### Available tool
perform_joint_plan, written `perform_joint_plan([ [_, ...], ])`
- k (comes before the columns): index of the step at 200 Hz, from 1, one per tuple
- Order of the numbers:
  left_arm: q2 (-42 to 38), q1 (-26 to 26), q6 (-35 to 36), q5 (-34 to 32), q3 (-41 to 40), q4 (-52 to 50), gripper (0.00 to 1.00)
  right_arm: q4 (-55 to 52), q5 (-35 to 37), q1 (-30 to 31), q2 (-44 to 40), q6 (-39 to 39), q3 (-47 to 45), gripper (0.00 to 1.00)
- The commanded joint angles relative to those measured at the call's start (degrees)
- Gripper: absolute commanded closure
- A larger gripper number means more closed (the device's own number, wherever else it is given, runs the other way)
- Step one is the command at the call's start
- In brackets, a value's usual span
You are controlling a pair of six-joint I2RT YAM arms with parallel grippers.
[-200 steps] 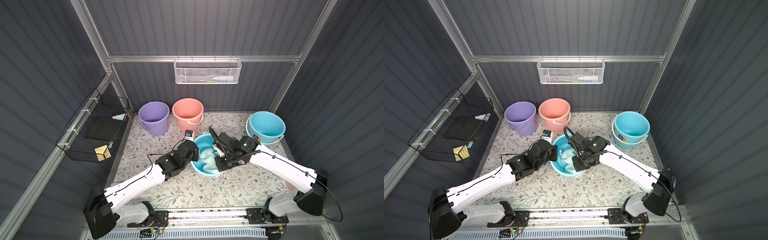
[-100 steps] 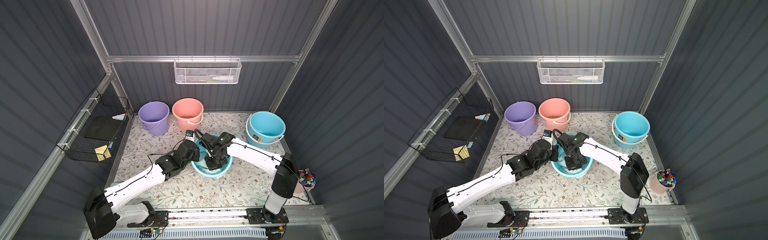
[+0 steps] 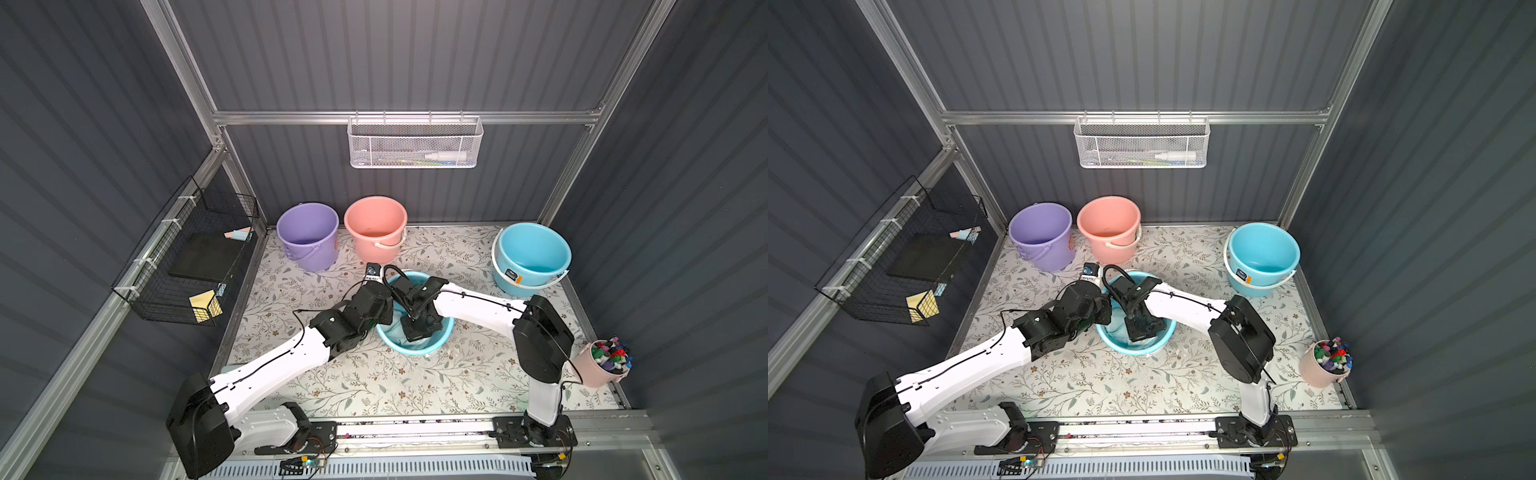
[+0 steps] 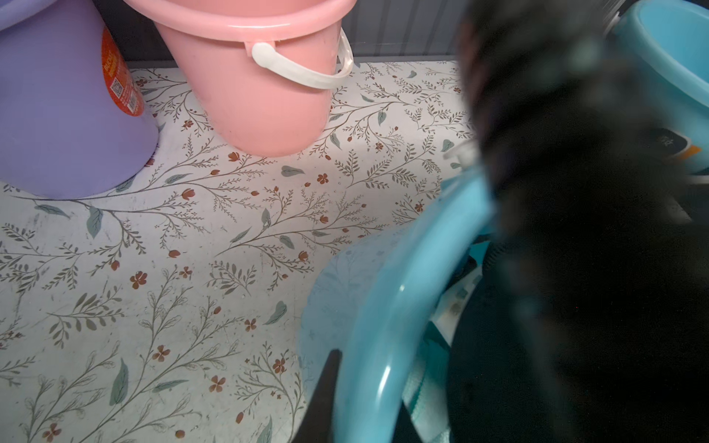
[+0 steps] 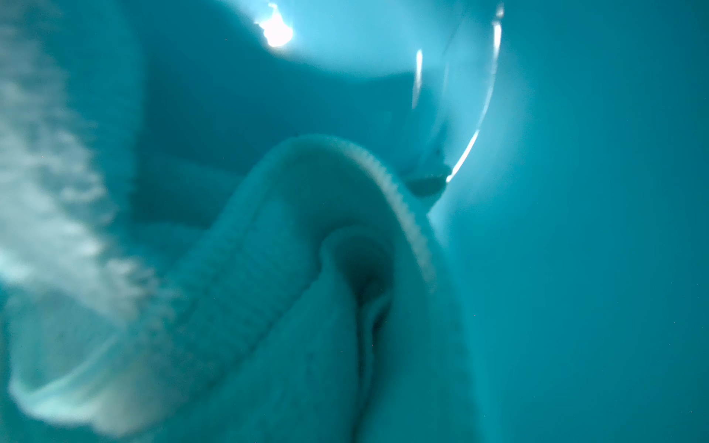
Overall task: Wipe the inside of the bucket with a cloth
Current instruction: Wipe the dirt from the inside of the bucket.
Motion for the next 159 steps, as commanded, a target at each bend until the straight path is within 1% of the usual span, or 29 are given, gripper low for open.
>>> perform_joint_plan([
  [1, -1.3, -0.92, 0.13, 2.52, 0.84, 7.85, 1.0, 3.13, 3.37, -0.37, 2.81, -2.38, -3.11, 1.0],
  [27, -0.76, -0.99, -0.05, 2.71, 0.9, 7.96, 1.0, 6.05, 5.08, 0.31, 3.98, -4.34, -4.62, 1.0],
  [46, -0.85, -0.94, -0.14, 2.81, 0.78, 8.03, 1.0, 5.32, 5.38, 0.52, 4.43, -4.74, -4.47, 1.0],
  [64, -0.94, -0.99, -0.3, 2.34, 0.62, 7.92, 1.0, 3.74, 4.63, 0.75, 2.99, -5.24, -4.11, 1.0],
  [132, -0.35, -0.94, -0.3, 1.77, 0.82, 7.39, 1.0, -13.43, -0.53, 1.68, -7.71, -5.88, 2.38, 1.0],
  [159, -0.32, -0.96, -0.3, 1.87, 0.88, 7.38, 1.0, -17.85, -3.48, 1.63, -12.55, -5.11, 4.04, 1.0],
])
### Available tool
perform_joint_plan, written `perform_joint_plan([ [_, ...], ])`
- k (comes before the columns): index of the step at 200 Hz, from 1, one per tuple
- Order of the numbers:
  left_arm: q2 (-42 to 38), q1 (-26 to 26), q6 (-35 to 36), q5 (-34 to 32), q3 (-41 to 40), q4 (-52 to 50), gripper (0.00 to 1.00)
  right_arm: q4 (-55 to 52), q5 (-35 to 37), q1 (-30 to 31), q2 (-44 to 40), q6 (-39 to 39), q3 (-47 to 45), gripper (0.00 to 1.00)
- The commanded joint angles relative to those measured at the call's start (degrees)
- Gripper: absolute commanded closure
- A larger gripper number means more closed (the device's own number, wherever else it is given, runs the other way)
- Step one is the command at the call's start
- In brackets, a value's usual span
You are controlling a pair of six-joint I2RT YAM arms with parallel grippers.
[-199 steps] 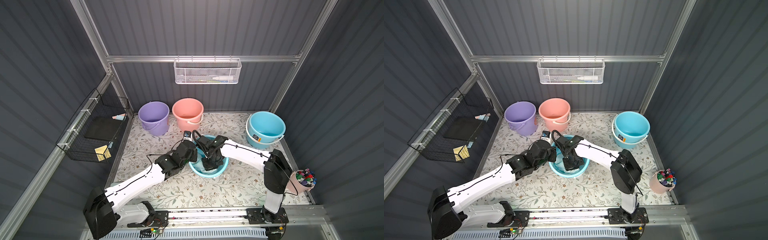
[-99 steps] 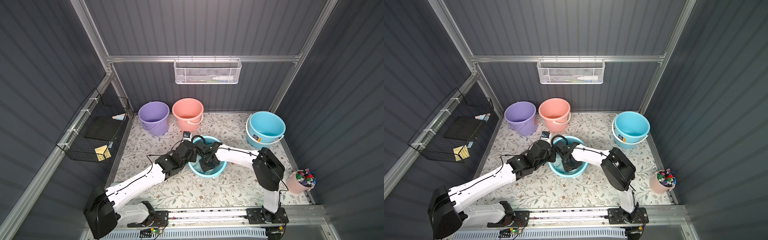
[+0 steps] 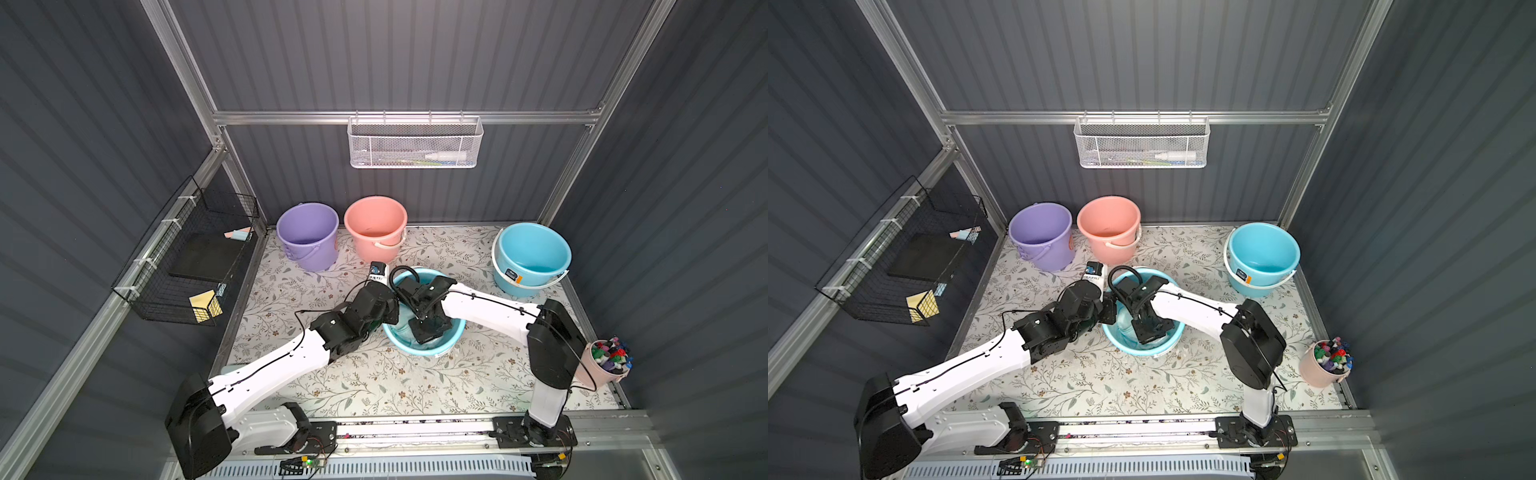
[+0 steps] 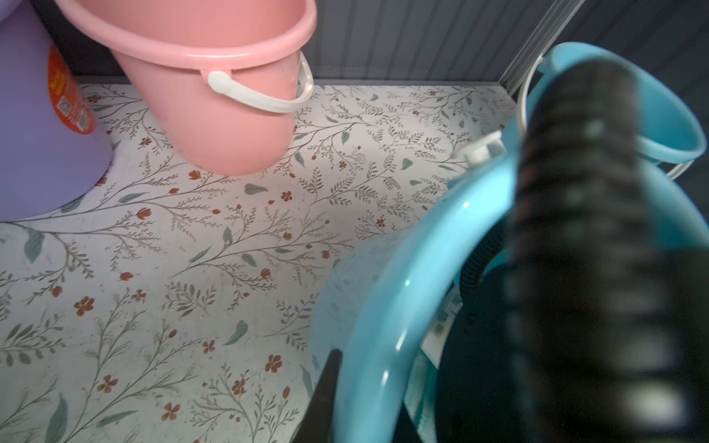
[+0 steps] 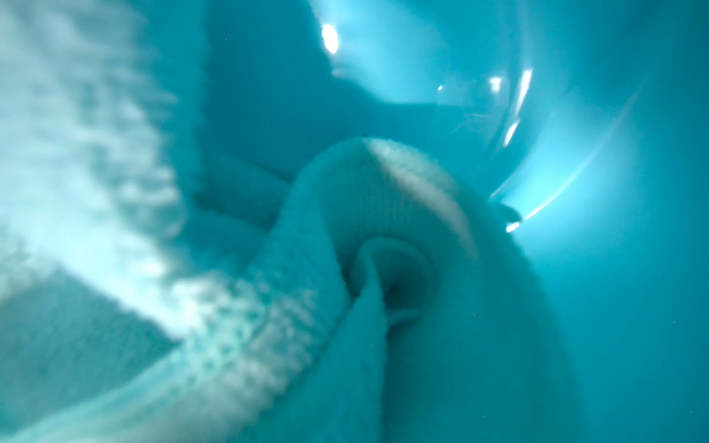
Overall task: Wipe the inside of the bucket with a cloth
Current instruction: Wipe the dirt from the inside of the bucket.
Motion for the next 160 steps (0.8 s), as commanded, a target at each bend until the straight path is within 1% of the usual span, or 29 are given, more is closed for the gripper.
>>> perform_joint_plan([
  [1, 0.1, 0.16, 0.42, -0.2, 0.88, 2.56, 1.0, -8.28, -4.9, 1.33, -5.92, 0.06, 3.73, 1.0],
  [20, 0.34, 0.15, 0.5, -0.1, 1.0, 2.56, 1.0, -8.11, -9.63, 1.26, -9.23, 1.58, 4.04, 1.0],
  [30, 0.45, 0.15, 0.51, -0.08, 1.15, 2.65, 1.0, -7.03, -13.37, 1.19, -10.62, 2.71, 3.91, 1.0],
  [59, 0.89, 0.16, 0.67, 0.25, 1.63, 2.71, 1.0, -2.78, -21.54, 1.16, -12.48, 7.54, 2.84, 1.0],
  [61, 0.95, 0.15, 0.68, 0.25, 1.65, 2.73, 1.0, -2.26, -23.49, 1.17, -12.62, 7.9, 2.66, 1.0],
  [65, 0.95, 0.19, 0.64, 0.27, 1.74, 2.71, 1.0, -1.21, -24.79, 1.17, -12.8, 8.53, 2.22, 1.0],
  [104, 1.1, 0.15, 0.82, 0.61, 1.97, 2.65, 1.0, 11.99, -30.16, -0.52, -14.35, 16.86, -3.99, 1.0],
  [149, 0.58, 0.17, 0.79, 0.5, 2.06, 2.25, 1.0, 25.13, -30.51, -3.56, -13.04, 25.17, -11.2, 1.0],
  [160, 0.45, 0.15, 0.77, 0.6, 1.88, 2.55, 1.0, 28.67, -32.03, -4.43, -11.91, 26.73, -12.81, 1.0],
])
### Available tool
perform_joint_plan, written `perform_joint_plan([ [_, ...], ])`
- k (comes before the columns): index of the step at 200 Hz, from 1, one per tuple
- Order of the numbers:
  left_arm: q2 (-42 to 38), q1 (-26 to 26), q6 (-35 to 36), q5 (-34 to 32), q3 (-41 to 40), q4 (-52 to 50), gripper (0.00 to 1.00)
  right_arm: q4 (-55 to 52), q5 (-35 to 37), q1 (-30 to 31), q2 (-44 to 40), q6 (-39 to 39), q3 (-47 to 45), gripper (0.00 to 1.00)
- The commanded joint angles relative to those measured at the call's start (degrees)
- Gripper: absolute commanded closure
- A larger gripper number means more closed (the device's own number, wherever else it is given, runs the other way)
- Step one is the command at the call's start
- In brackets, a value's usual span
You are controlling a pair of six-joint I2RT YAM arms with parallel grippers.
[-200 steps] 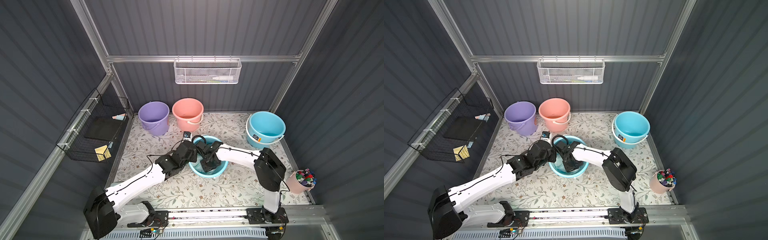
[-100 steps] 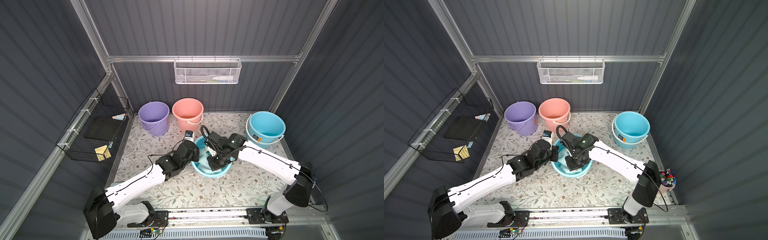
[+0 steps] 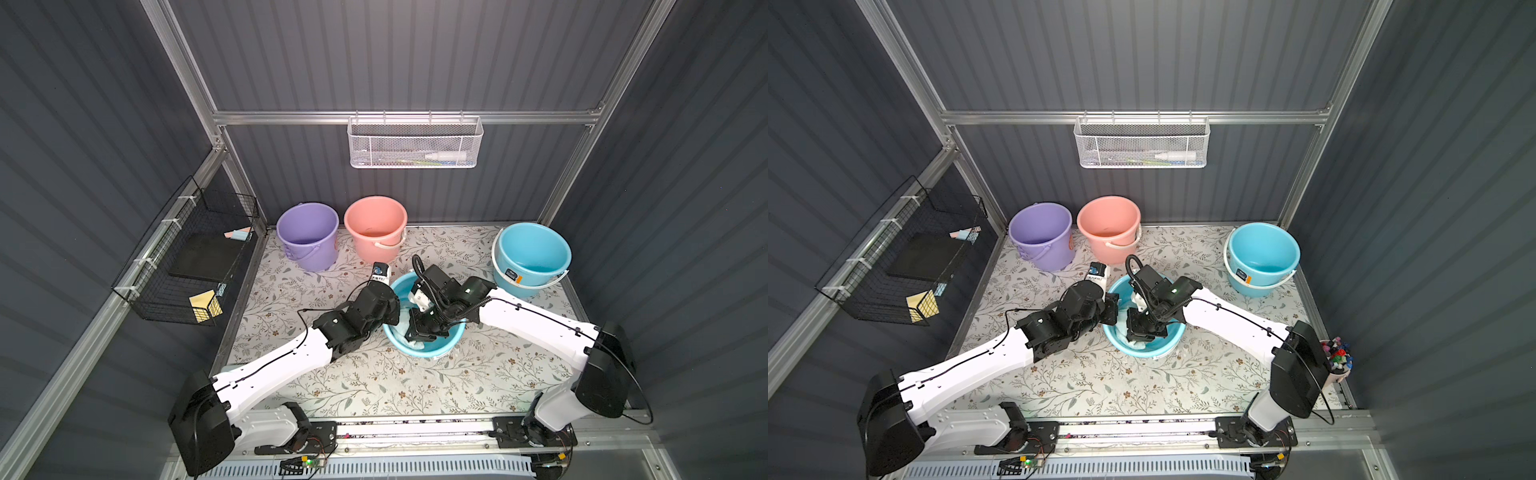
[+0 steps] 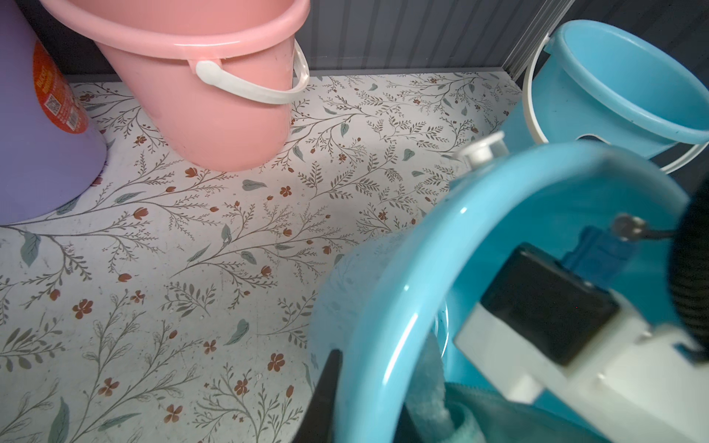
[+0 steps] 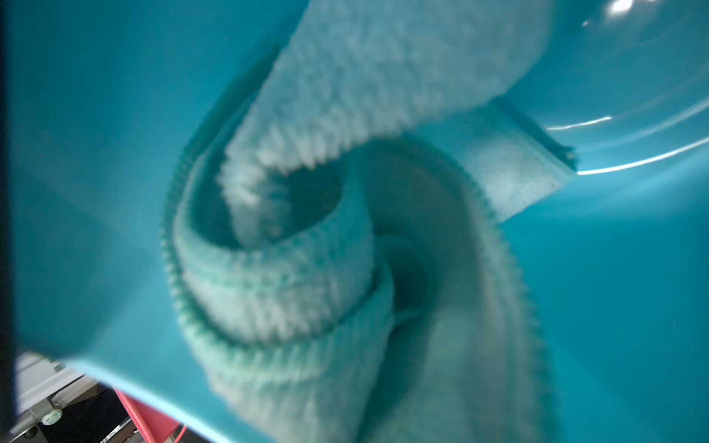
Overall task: Wipe the inside of the bucket with a cloth
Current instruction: Wipe the dirt from the inside of the bucket.
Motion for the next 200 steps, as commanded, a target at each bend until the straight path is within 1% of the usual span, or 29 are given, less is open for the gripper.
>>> perform_joint_plan([
  [1, -0.65, 0.04, -0.43, -0.03, 1.82, 3.01, 1.0, 9.89, -3.75, -1.42, 1.78, 6.58, -2.82, 1.0],
  [8, -0.48, 0.0, -0.33, 0.11, 1.82, 3.09, 1.0, 11.41, -4.48, -1.98, 2.69, 7.15, -3.44, 1.0],
  [22, -0.22, 0.01, -0.21, 0.16, 1.95, 2.88, 1.0, 12.72, -3.61, -2.43, 4.41, 7.42, -3.93, 1.0],
  [61, -0.55, 0.05, -0.18, 0.09, 1.86, 3.17, 1.0, 14.74, 2.45, -2.42, 10.39, 7.91, -3.27, 1.0],
  [73, -0.13, 0.04, -0.12, 0.32, 1.9, 3.28, 1.0, 14.23, 5.49, -2.1, 12.51, 7.94, -2.49, 1.0],
  [77, -0.05, 0.0, -0.13, 0.32, 1.86, 3.18, 1.0, 13.74, 8.52, -1.9, 13.31, 7.95, -2.24, 1.0],
  [97, -0.01, 0.0, -0.34, 0.28, 1.77, 3.19, 1.0, 11.95, 15.09, -1.22, 16.84, 7.73, -0.95, 1.0],
  [139, -0.14, 0.08, -0.41, 0.25, 1.78, 3.11, 1.0, 8.88, 23.45, -0.21, 22.78, 6.77, 1.37, 1.0],
  [169, -0.44, 0.0, -0.45, 0.0, 1.6, 3.11, 1.0, 4.77, 24.37, -0.06, 24.94, 5.8, 3.19, 1.0],
  [187, -0.45, 0.07, -0.48, 0.05, 1.45, 3.2, 1.0, 3.27, 23.71, -0.04, 23.29, 5.42, 3.46, 1.0],
  [200, -0.46, 0.04, -0.57, 0.05, 1.27, 3.26, 1.0, 2.48, 21.96, 0.25, 21.07, 5.28, 3.58, 1.0],
])
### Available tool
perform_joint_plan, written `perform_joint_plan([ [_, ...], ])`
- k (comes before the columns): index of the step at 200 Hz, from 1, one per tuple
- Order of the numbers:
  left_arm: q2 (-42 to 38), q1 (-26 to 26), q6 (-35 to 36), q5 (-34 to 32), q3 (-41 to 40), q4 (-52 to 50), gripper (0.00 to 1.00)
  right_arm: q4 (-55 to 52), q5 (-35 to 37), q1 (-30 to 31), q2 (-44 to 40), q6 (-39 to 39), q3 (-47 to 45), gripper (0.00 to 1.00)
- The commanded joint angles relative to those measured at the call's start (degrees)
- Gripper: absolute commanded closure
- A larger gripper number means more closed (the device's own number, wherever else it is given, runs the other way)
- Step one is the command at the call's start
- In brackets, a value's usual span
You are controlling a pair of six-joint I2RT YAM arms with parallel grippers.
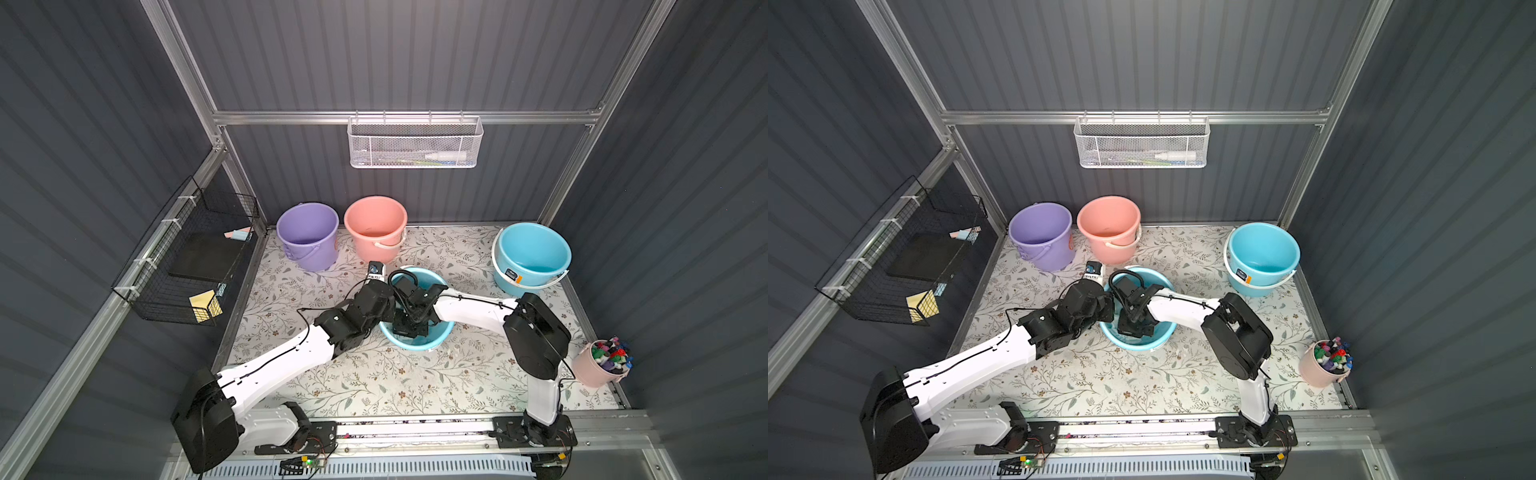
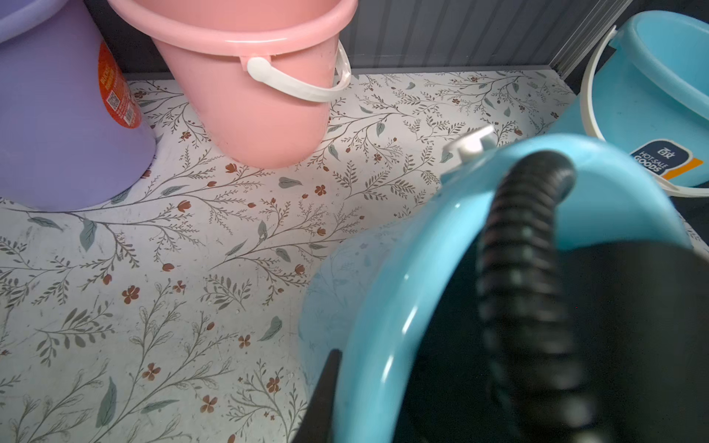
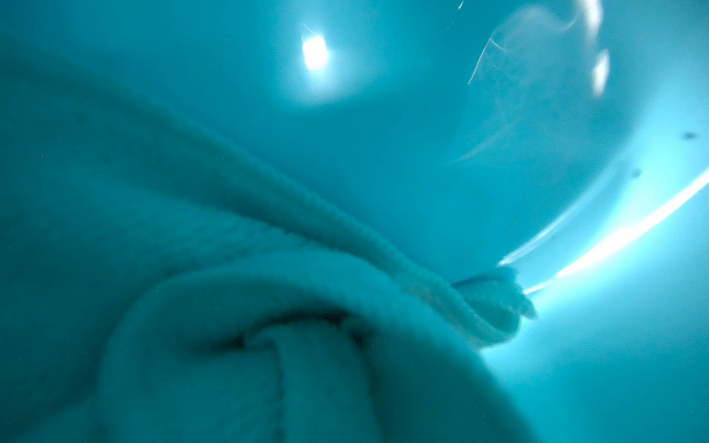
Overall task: Wipe the inside of the bucket with a cloth
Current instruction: Wipe the dirt from the inside of the bucket.
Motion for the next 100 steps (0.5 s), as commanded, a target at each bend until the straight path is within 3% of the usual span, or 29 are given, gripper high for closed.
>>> perform_joint_plan([
  [1, -1.56, -0.88, -0.5, 3.48, 1.28, 4.34, 1.0, -6.54, 3.58, -0.74, -0.37, -1.06, -0.44, 1.0],
  [57, -2.01, -0.92, -0.76, 2.79, 1.36, 3.7, 1.0, -11.48, -2.38, 0.77, -11.86, 0.82, -2.32, 1.0],
  [100, -1.88, -0.93, -1.15, 3.39, 1.12, 4.12, 1.0, -6.34, -8.83, 0.77, -21.02, 7.3, -6.06, 1.0],
])
